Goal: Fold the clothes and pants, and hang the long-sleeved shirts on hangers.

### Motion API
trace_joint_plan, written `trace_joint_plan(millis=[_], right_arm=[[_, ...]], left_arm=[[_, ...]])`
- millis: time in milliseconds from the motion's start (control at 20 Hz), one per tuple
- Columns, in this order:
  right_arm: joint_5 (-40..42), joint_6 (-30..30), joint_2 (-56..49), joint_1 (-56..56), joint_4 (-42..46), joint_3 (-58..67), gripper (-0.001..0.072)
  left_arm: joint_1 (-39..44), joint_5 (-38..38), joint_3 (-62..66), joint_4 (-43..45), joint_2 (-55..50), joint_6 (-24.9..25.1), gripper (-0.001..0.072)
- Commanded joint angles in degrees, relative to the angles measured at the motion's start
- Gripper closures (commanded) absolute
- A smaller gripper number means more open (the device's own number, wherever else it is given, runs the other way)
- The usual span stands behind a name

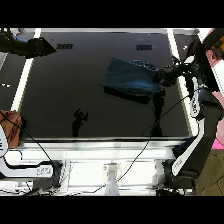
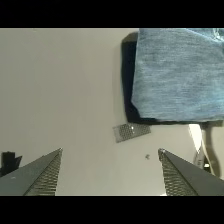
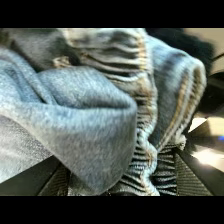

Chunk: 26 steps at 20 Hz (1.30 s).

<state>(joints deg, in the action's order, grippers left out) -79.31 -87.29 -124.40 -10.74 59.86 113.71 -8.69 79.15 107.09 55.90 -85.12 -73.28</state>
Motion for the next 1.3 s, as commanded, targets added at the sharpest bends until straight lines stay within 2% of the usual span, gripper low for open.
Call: trace_joint_plan(millis=[0, 50, 100, 150, 300, 450, 600, 700, 850, 1000, 1250], right_arm=[[2.0, 0.7, -1.2, 2.5, -5.9, -1.1, 0.0071], [4.0, 3.2, -1.2, 3.7, -7.0, -1.1, 0.028], [5.8, 5.3, -1.2, 5.0, -8.6, -1.1, 0.0576], [7.7, 6.2, -1.1, 6.2, -9.9, -1.1, 0.0678], [10.3, 12.2, -1.0, 8.8, -11.9, 1.2, 0.0679], [13.8, 12.3, 1.5, 9.3, -10.1, 3.8, 0.0679], [21.1, 3.7, 6.7, 9.3, 2.8, 3.8, 0.068], [22.9, 2.8, 9.9, 8.5, 9.2, 3.8, 0.068], [22.5, 0.9, 12.9, 5.9, 12.0, 3.8, 0.068], [18.4, -1.2, 13.5, 2.6, 12.2, 3.8, 0.068], [12.5, -7.1, 13.6, -1.9, 17.4, 3.5, 0.068]], left_arm=[[0.0, 0.0, 0.0, 0.0, 0.0, 0.0, 0.0016], [0.0, 0.0, 0.0, 0.0, 0.0, 0.0, 0.0016], [0.0, 0.0, 0.0, 0.0, 0.0, 0.0, 0.0016], [0.0, 0.1, 0.0, 0.0, 0.0, 0.0, 0.0016], [0.0, 0.0, 0.0, -1.3, 0.0, 0.1, 0.0016], [0.0, 0.0, 0.0, -5.2, 0.0, 0.7, 0.0016], [0.0, 0.0, 0.0, -5.2, 0.0, 0.7, 0.0016], [0.0, 0.0, 0.0, -5.2, 0.0, 0.8, 0.0016], [0.0, 0.0, 0.0, -5.2, 0.0, 2.9, 0.0016], [0.0, 0.0, 0.0, -5.2, 0.0, 3.1, 0.0016], [-0.1, 0.0, 0.0, -5.0, 0.0, 3.2, 0.0016]])
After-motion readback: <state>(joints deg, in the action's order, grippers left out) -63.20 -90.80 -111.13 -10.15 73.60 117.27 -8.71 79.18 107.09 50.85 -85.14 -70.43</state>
